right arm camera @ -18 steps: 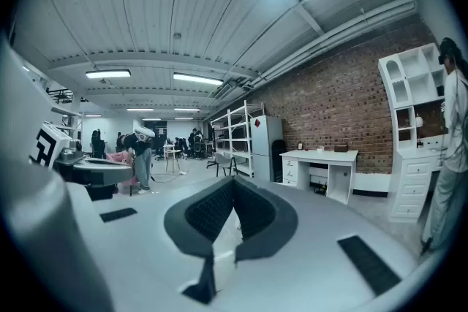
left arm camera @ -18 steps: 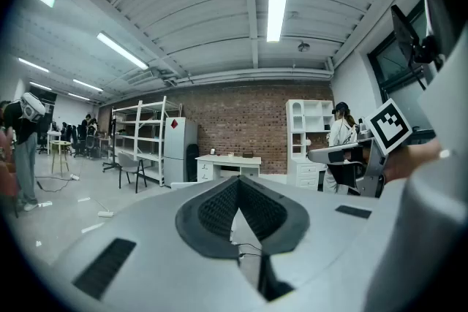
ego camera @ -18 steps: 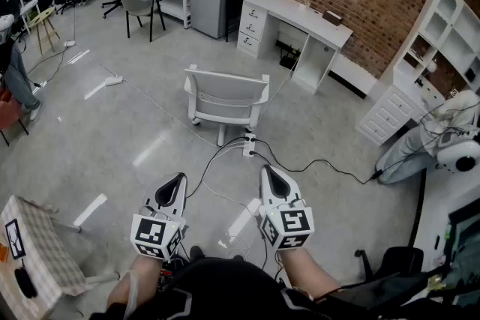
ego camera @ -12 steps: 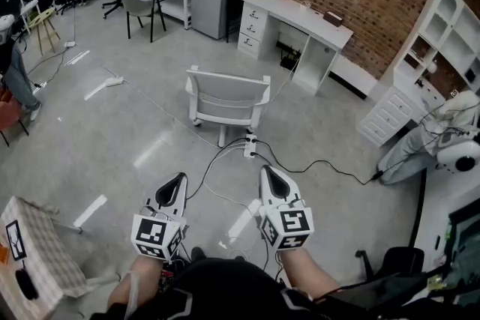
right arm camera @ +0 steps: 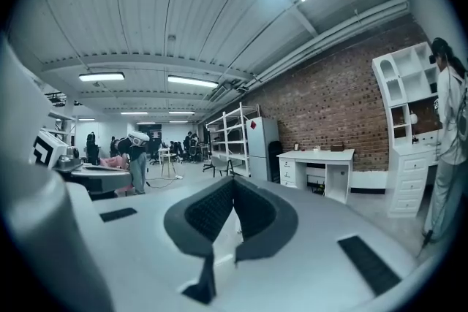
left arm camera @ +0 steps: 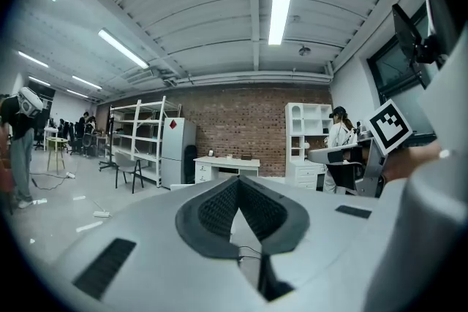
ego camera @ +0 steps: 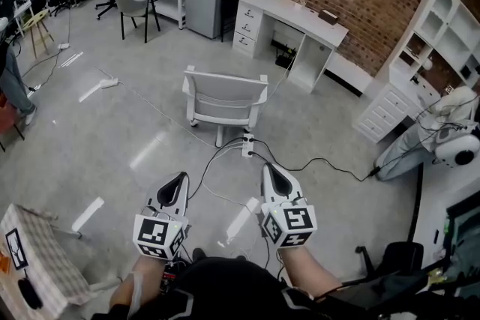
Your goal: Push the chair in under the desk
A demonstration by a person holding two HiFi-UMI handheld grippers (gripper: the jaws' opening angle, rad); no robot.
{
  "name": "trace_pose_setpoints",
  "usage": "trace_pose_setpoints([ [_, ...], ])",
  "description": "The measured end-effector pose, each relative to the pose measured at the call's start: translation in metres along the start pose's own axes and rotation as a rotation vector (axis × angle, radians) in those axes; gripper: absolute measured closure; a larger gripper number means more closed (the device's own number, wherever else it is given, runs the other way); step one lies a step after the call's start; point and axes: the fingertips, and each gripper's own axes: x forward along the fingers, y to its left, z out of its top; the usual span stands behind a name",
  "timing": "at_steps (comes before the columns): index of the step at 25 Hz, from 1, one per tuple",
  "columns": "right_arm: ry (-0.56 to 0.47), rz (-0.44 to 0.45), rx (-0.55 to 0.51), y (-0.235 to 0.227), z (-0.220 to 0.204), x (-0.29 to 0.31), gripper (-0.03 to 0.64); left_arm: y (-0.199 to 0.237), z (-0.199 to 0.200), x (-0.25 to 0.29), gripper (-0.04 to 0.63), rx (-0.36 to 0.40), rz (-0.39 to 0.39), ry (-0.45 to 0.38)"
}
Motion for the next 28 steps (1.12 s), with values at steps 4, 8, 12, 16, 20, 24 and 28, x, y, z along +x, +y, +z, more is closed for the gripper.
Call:
trace_pose_setpoints([
  [4,0.016,0.000,-0.012,0.010,0.000,0.005,0.609,0.011,0.002,0.001,0.588,-0.012,-0.008,0.002],
  [8,0.022,-0.011,-0.020,0.024,-0.007,0.011,0.609,0.025,-0.006,-0.002,0.588,-0.019,-0.028,0.007],
  [12,0.033,-0.030,-0.022,0.034,-0.022,0.013,0.609,0.036,-0.020,-0.003,0.588,-0.029,-0.053,0.010],
  [16,0.049,-0.034,-0.026,0.043,-0.026,0.016,0.609,0.042,-0.022,-0.002,0.588,-0.024,-0.076,0.010],
  [20,0.040,-0.029,-0.054,0.045,-0.018,0.027,0.609,0.049,-0.020,0.001,0.588,-0.043,-0.078,-0.002],
  [24,0.040,-0.007,-0.065,0.045,-0.018,0.047,0.609,0.064,-0.025,0.011,0.588,-0.045,-0.056,0.014],
  [28,0.048,0.005,-0.044,0.029,-0.022,0.081,0.609,0.077,-0.026,0.036,0.588,-0.027,-0.043,0.035],
])
